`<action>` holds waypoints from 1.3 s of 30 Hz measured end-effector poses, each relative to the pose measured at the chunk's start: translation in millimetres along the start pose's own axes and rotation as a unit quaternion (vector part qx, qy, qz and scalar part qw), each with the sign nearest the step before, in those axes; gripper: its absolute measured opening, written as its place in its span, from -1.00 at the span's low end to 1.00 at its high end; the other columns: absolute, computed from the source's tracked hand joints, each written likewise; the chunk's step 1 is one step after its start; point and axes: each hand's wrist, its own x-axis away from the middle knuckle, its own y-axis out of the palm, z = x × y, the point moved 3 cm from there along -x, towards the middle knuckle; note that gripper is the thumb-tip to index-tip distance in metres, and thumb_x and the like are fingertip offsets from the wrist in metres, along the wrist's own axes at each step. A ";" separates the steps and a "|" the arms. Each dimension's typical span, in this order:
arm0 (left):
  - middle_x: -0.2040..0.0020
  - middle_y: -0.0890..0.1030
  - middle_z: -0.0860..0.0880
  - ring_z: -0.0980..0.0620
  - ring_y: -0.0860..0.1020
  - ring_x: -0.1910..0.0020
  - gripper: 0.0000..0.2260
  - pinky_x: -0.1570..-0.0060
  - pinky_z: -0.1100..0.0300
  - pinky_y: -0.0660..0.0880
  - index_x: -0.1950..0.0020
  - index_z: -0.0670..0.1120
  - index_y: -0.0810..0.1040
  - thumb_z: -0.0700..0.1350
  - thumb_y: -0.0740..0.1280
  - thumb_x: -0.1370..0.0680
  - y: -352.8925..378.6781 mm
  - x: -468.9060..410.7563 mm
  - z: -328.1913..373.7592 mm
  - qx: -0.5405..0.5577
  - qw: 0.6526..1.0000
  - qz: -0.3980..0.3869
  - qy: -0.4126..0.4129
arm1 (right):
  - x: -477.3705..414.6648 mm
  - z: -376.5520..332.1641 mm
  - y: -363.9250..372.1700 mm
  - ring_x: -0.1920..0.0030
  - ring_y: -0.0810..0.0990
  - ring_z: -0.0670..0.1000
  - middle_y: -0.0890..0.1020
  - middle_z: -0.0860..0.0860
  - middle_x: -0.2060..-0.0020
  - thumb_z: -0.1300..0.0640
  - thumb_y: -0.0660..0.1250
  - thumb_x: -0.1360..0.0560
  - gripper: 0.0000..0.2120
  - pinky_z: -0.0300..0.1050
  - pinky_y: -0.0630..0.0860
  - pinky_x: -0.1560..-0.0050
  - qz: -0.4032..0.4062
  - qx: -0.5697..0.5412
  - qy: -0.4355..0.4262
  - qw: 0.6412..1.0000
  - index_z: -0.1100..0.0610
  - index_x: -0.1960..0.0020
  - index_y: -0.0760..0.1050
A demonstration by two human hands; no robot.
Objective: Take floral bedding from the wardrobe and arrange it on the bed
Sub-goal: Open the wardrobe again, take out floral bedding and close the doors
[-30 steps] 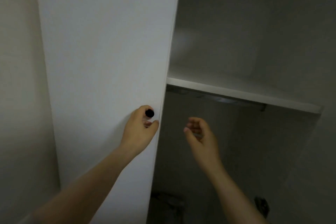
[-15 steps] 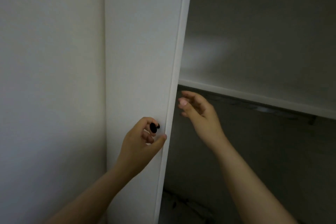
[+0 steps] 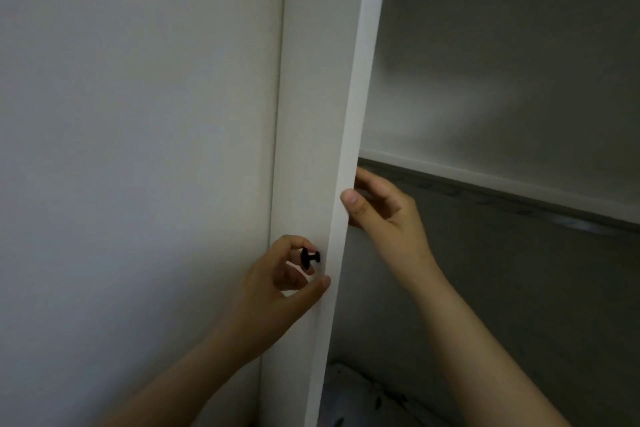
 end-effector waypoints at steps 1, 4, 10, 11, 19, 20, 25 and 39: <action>0.18 0.60 0.03 0.15 0.61 0.18 -0.75 0.21 0.43 0.50 -0.07 0.07 0.48 -0.06 0.41 -0.43 -8.3 2.3 -2.1 0.009 1.000 0.005 -0.009 | -0.2 1.0 3.9 -0.11 0.61 -0.09 0.61 -0.04 -0.14 0.20 0.29 -0.50 -0.63 -0.27 0.57 0.04 0.006 -0.011 0.000 1.000 0.09 -0.31 0.44; 0.09 0.61 0.07 0.18 0.59 0.11 -0.67 0.18 0.43 0.51 -0.19 0.10 0.46 -0.07 0.38 -0.45 -34.3 5.7 -16.2 -0.003 0.999 0.039 -0.037 | 1.6 5.0 10.3 -0.12 0.62 -0.01 0.60 0.09 -0.17 0.12 0.30 -0.46 -0.58 -0.23 0.58 0.03 0.030 -0.035 0.001 0.999 0.15 -0.31 0.46; 0.04 0.60 0.10 0.22 0.57 0.10 -0.73 0.27 0.49 0.43 -0.16 0.02 0.49 -0.07 0.37 -0.48 -80.3 12.0 -59.6 -0.087 0.982 0.127 -0.106 | 2.9 4.1 39.0 -0.10 0.62 0.01 0.60 0.12 -0.16 0.07 0.31 -0.43 -0.54 -0.24 0.58 0.04 0.041 -0.053 0.000 0.998 0.17 -0.30 0.48; 0.03 0.59 0.10 0.22 0.56 0.08 -0.72 0.24 0.48 0.42 -0.17 0.02 0.49 -0.05 0.37 -0.48 -85.9 13.6 -62.5 -0.097 0.980 0.136 -0.107 | 3.2 2.5 45.0 -0.08 0.62 -0.02 0.60 0.09 -0.15 0.06 0.32 -0.42 -0.55 -0.24 0.58 0.05 0.042 -0.051 -0.005 0.998 0.15 -0.29 0.49; -0.02 0.56 0.08 0.22 0.52 0.06 -0.70 0.17 0.44 0.37 -0.22 -0.03 0.47 -0.07 0.34 -0.49 -144.4 30.7 -76.6 -0.155 0.960 0.194 -0.127 | -4.2 0.7 102.7 -0.14 0.56 -0.04 0.55 -0.06 -0.14 -0.14 0.34 -0.41 -0.45 -0.09 0.61 -0.04 0.047 0.006 -0.047 0.998 0.03 -0.35 0.44; -0.03 0.56 0.08 0.22 0.52 0.05 -0.70 0.17 0.44 0.37 -0.22 -0.03 0.47 -0.07 0.34 -0.49 -149.4 33.2 -77.3 -0.157 0.959 0.198 -0.131 | -5.2 0.5 108.0 -0.15 0.55 -0.05 0.54 -0.06 -0.15 -0.14 0.35 -0.41 -0.44 -0.11 0.61 -0.04 0.044 0.008 -0.050 0.998 0.03 -0.35 0.43; -0.04 0.57 0.07 0.19 0.53 0.03 -0.71 0.16 0.43 0.38 -0.20 -0.01 0.47 -0.07 0.34 -0.49 -169.5 44.4 -80.0 -0.165 0.951 0.219 -0.146 | -15.7 -0.1 135.3 -0.17 0.49 -0.13 0.48 -0.06 -0.17 -0.13 0.34 -0.39 -0.38 -0.47 0.48 0.04 0.019 0.012 -0.044 0.999 0.02 -0.40 0.35; -0.06 0.57 0.06 0.13 0.54 -0.01 -0.72 0.14 0.37 0.41 -0.18 0.02 0.47 -0.06 0.35 -0.48 -231.5 76.8 -80.1 -0.191 0.924 0.273 -0.185 | -55.8 0.9 225.9 0.17 0.44 -0.09 0.45 -0.08 0.11 -0.10 0.46 -0.35 -0.61 -0.30 0.41 0.19 0.069 0.086 -0.084 0.990 0.02 -0.05 0.40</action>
